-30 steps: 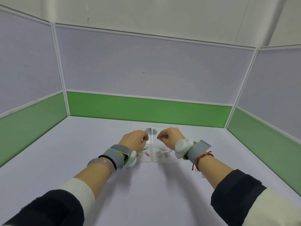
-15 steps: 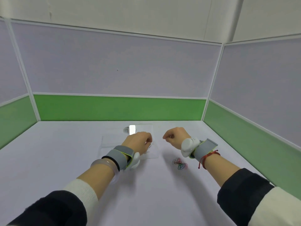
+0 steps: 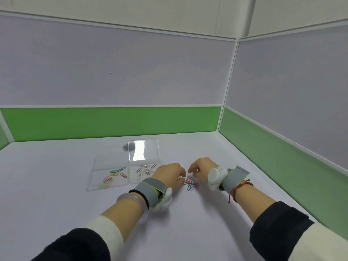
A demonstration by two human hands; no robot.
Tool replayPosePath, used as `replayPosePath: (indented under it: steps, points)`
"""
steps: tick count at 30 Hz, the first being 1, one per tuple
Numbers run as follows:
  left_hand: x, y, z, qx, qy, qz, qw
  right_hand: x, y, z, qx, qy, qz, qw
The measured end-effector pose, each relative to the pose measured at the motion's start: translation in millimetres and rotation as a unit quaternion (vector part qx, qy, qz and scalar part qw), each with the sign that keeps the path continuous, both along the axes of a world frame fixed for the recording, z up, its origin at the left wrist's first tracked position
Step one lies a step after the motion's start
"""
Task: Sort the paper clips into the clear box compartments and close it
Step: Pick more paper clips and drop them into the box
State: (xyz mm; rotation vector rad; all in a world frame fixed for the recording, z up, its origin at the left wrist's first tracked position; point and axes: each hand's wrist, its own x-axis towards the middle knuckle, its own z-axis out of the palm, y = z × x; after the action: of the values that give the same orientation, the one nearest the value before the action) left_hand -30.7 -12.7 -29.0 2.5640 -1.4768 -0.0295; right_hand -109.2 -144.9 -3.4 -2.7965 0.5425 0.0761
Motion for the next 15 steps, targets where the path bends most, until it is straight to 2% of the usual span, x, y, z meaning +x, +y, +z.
replayPosePath:
  steps: [6, 15]
  points:
    - [-4.0, -11.2, -8.3, 0.024, -0.013, -0.005, 1.0, -1.5, -3.9, -12.0, -0.002, 0.023, 0.048, 0.999]
    - [-1.0, -15.4, -14.8, -0.005, -0.025, -0.003, 1.0, -0.5, -11.1, -18.6, 0.002, -0.001, 0.032, 1.0]
